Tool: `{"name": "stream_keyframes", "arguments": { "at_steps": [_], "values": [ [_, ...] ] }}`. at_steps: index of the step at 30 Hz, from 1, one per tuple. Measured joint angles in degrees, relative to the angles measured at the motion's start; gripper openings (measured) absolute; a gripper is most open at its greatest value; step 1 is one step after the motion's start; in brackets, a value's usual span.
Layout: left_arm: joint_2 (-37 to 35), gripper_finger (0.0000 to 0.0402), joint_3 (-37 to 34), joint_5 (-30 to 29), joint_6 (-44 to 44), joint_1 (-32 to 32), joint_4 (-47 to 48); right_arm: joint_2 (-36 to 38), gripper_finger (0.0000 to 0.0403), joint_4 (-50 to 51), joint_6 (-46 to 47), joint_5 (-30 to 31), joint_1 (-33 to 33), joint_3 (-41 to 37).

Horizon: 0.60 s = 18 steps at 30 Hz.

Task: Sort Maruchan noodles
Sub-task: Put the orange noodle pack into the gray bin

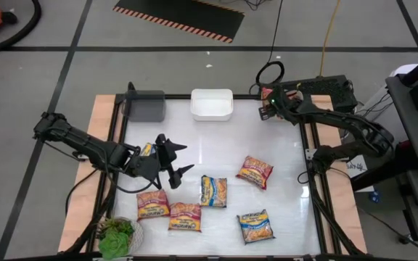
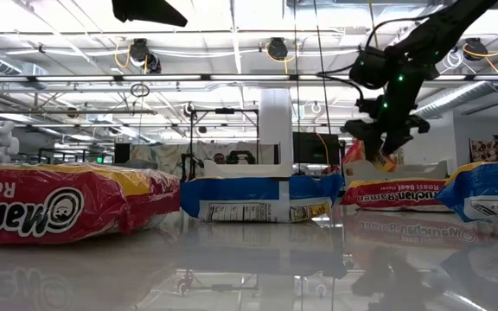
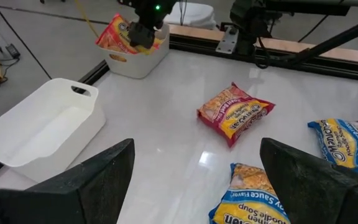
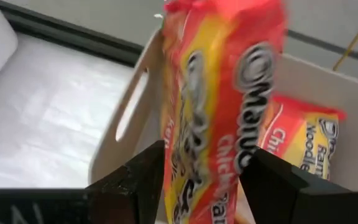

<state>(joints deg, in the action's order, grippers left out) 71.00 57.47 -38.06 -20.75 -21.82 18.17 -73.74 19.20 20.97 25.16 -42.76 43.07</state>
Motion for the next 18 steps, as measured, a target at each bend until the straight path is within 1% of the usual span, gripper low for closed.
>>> {"name": "stream_keyframes", "arguments": {
  "at_steps": [2,5,7,9,14,18],
  "values": [
    [0.00,0.0351,0.00,0.00,0.00,0.00,-0.02,0.14,0.0188,-1.39,-2.10,-1.69,-0.62,0.00],
    [0.00,0.0351,0.00,0.00,0.00,0.00,-0.07,0.12,0.0188,-3.71,-4.76,-9.67,-2.01,0.00],
    [0.02,0.0351,0.00,0.00,0.00,0.00,-0.26,0.12,0.0188,-4.74,-5.06,-11.78,-2.30,0.00],
    [0.02,0.0351,0.00,0.00,-0.01,0.00,-0.27,0.10,0.0188,-4.86,-5.07,-11.44,-2.30,0.00],
    [0.02,0.0351,0.00,0.00,-0.04,0.00,-0.28,0.10,0.0188,-4.88,-5.37,-7.55,-2.39,0.00],
    [0.02,0.0351,0.00,0.00,-0.04,0.00,-0.26,-0.10,0.0186,-6.66,-5.66,-7.25,-3.01,0.00]
  ]
}}
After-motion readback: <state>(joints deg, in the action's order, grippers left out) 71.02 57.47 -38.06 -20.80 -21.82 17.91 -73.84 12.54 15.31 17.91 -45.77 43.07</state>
